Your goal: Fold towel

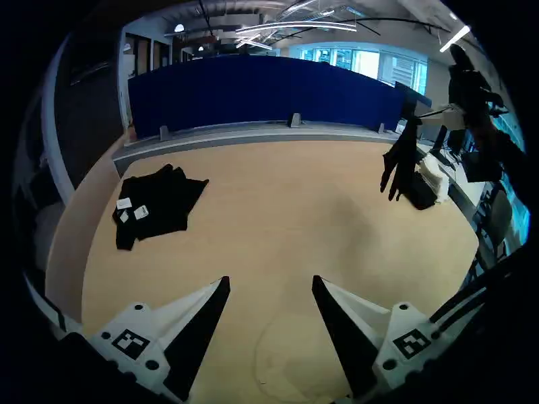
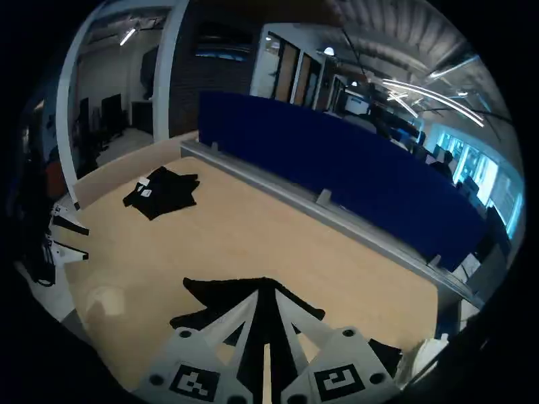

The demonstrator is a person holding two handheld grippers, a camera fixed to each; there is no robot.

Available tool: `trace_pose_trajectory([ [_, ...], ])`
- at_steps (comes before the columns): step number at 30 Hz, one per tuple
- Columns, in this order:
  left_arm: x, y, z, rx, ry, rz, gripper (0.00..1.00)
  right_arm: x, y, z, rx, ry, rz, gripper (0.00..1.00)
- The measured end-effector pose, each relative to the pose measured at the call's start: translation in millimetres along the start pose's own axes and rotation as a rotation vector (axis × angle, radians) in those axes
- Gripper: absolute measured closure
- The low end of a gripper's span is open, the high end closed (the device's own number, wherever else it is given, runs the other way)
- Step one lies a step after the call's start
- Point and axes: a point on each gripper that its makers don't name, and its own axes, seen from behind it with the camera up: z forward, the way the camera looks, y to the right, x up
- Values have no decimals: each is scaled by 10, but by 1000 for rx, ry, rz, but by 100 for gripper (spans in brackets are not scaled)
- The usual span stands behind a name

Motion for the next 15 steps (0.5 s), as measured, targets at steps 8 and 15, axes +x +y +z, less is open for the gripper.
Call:
trace_pose_trajectory([
  [8,37,11,64,38,4,-25,10,-122,730,-43,-34,-34,6,98],
  [15,48,76,141,74,-8,-42,10,-295,1463,-9,-72,-58,31,98],
])
